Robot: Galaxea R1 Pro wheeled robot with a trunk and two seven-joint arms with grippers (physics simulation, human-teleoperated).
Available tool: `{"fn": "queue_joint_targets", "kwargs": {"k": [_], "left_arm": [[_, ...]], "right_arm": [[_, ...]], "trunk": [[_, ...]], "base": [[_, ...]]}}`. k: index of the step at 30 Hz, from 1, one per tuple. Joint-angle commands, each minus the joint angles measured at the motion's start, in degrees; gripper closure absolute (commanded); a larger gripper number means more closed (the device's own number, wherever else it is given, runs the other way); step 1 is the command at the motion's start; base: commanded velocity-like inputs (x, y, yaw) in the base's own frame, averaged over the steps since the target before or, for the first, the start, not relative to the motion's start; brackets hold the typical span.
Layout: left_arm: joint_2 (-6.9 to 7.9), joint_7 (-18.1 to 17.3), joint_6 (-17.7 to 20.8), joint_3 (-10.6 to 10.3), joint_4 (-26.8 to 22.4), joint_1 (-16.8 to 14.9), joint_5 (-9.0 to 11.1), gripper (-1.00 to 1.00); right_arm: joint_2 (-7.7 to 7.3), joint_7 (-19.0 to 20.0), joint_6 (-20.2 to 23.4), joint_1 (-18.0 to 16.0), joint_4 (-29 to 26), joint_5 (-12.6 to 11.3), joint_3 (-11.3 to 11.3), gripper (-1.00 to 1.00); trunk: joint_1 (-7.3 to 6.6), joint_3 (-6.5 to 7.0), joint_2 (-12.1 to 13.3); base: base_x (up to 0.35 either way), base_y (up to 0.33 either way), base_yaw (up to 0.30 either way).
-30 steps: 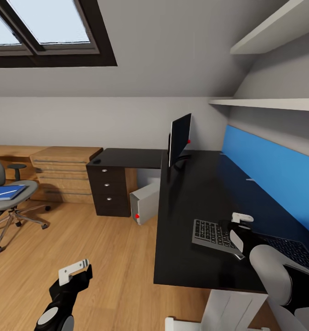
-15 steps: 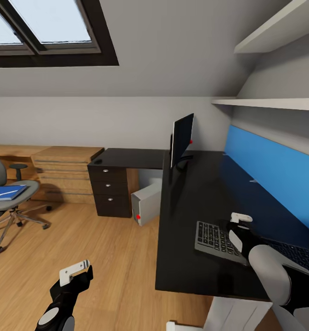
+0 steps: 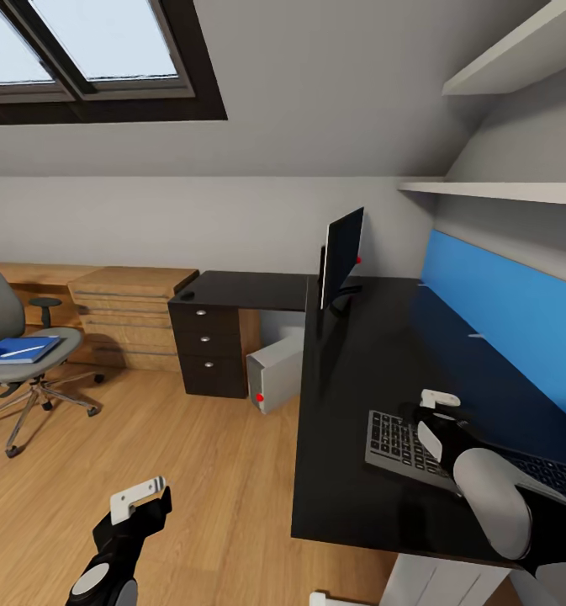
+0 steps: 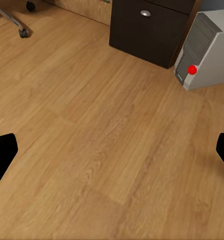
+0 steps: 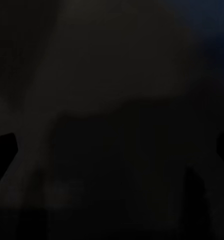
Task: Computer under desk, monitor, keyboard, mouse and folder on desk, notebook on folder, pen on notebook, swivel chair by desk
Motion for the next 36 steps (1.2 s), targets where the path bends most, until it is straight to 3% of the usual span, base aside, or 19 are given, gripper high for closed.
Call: {"fn": "queue_joint_targets", "kwargs": {"k": [1, 19, 30, 36], "left_arm": [[-0.04, 0.28, 0.17, 0.0, -0.11, -0.01, 0.58, -1.0], [-0.02, 0.35, 0.09, -0.02, -0.08, -0.01, 0.56, -1.0], [-0.02, 0.35, -0.08, -0.09, -0.06, -0.01, 0.49, -1.0], [-0.02, 0.35, -0.06, -0.12, -0.05, -0.01, 0.49, -1.0]], "right_arm": [[0.16, -0.09, 0.44, -0.03, -0.07, 0.6, -0.31, -1.0], [1.62, -0.11, 1.22, -0.03, -0.06, 0.78, -0.18, -1.0], [2.48, 0.02, 7.52, -0.03, -0.06, 0.84, 0.02, -1.0], [3.25, -0.01, 8.73, -0.03, -0.06, 0.86, 0.05, -1.0]], "trunk": [[0.0, -0.04, -0.03], [0.0, -0.05, -0.03], [0.0, -0.05, -0.03], [0.0, -0.05, -0.03]], "base": [[0.0, 0.0, 0.001], [0.0, 0.0, 0.0], [0.0, 0.0, 0.0], [-0.04, 0.0, 0.0]]}}
